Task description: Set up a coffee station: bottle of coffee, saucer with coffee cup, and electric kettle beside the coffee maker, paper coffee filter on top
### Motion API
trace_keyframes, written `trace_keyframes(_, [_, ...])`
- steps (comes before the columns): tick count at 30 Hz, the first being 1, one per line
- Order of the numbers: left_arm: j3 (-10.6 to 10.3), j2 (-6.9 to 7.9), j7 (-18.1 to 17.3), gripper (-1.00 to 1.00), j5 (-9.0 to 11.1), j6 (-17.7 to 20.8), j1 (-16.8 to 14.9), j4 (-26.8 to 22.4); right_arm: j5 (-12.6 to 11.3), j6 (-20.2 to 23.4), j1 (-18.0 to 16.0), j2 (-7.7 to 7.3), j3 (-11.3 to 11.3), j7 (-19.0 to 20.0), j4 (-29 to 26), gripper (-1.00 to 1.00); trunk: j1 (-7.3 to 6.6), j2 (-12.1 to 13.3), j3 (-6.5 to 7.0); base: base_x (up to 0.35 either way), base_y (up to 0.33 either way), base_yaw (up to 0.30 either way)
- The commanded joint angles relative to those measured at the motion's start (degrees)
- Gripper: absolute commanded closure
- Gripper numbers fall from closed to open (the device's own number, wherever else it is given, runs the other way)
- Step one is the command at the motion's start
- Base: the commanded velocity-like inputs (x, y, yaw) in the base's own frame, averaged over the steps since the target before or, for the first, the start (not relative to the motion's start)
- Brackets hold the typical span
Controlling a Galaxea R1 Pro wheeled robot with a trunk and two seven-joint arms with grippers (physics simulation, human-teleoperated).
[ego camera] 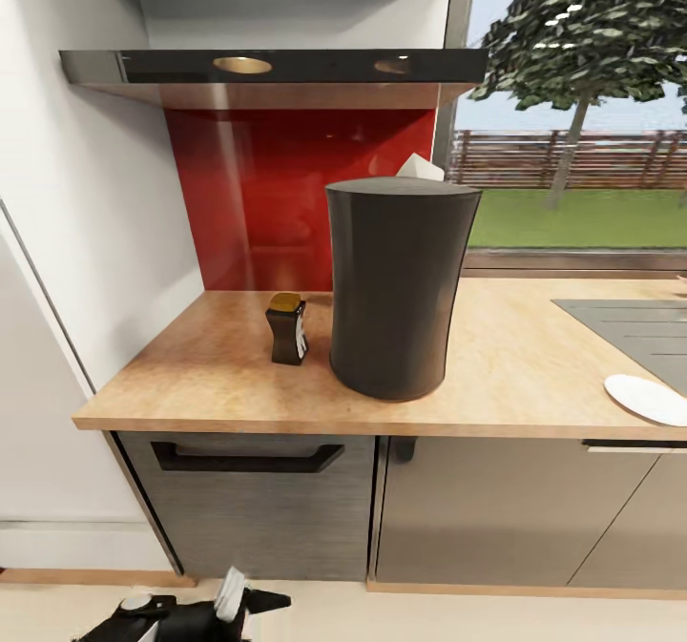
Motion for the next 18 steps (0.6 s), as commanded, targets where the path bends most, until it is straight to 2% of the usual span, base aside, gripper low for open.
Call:
trace_keyframes(1, [-0.43, 0.05, -0.19, -1.0, 0.53, -0.65, -0.09, 2.08, -0.6, -0.19, -0.07, -0.05, 0.48, -0.13, 0.07, -1.0, 0.0, -0.03, -0.05, 0.0, 0.0, 0.0])
trace_keyframes(3, [0.25, 0.03, -0.74, -1.0, 0.54, -2.22, -0.08, 9.07, -0.62, -0.23, -0.07, -0.06, 0.47, -0.17, 1.02, -1.0, 0.0, -0.03, -0.05, 0.0, 0.0, 0.0])
trace_keyframes(4, [0.71, 0.03, -0.82, -1.0, 0.54, -2.59, -0.08, 10.72, -0.68, -0.25, -0.07, -0.06, 0.44, -0.18, 1.63, -1.0, 0.0, -0.03, -0.05, 0.0, 0.0, 0.0])
trace_keyframes(5, [2.21, 0.0, -0.95, -1.0, 0.54, -3.16, -0.08, 14.09, -0.75, -0.26, -0.07, -0.06, 0.41, -0.18, 1.88, -1.0, 0.0, -0.03, -0.05, 0.0, 0.0, 0.0])
trace_keyframes(6, [6.34, 0.02, -1.39, -1.0, 0.5, -3.71, -0.08, 18.72, -1.14, -0.27, -0.07, -0.05, -0.1, -0.19, 2.37, -1.0, 0.0, -0.03, -0.05, 0.0, 0.0, 0.0])
trace_keyframes(7, [9.8, 0.1, -2.02, -1.0, 0.47, -3.95, -0.07, 20.78, -1.47, -0.28, -0.07, -0.02, -0.61, -0.19, 2.57, -1.0, 0.0, -0.03, -0.05, 0.0, 0.0, 0.0])
trace_keyframes(10, [15.07, 0.23, -2.93, -1.0, 0.4, -4.22, 1.12, 23.19, -1.89, -0.29, -0.07, 0.01, -1.45, -0.2, 2.88, -1.0, 0.0, -0.03, -0.05, 0.0, 0.0, 0.0])
trace_keyframes(13, [16.79, 0.25, -3.1, -1.0, 0.38, -4.3, 2.07, 23.97, -2.06, -0.29, -0.07, 0.02, -1.75, -0.2, 3.26, -1.0, 0.0, -0.03, -0.05, 0.0, 0.0, 0.0])
trace_keyframes(16, [17.31, 0.26, -3.14, -1.0, 0.37, -4.32, 2.47, 24.22, -2.57, -0.29, -0.07, 0.02, -1.88, -0.2, 4.24, -1.0, 0.0, -0.03, -0.05, 0.0, 0.0, 0.0])
trace_keyframes(18, [17.53, 0.23, -3.11, -1.0, 0.37, -4.33, 2.93, 24.32, -4.36, -0.29, -0.07, 0.02, -2.19, -0.2, 5.21, -1.0, 0.0, -0.03, -0.05, 0.0, 0.0, 0.0])
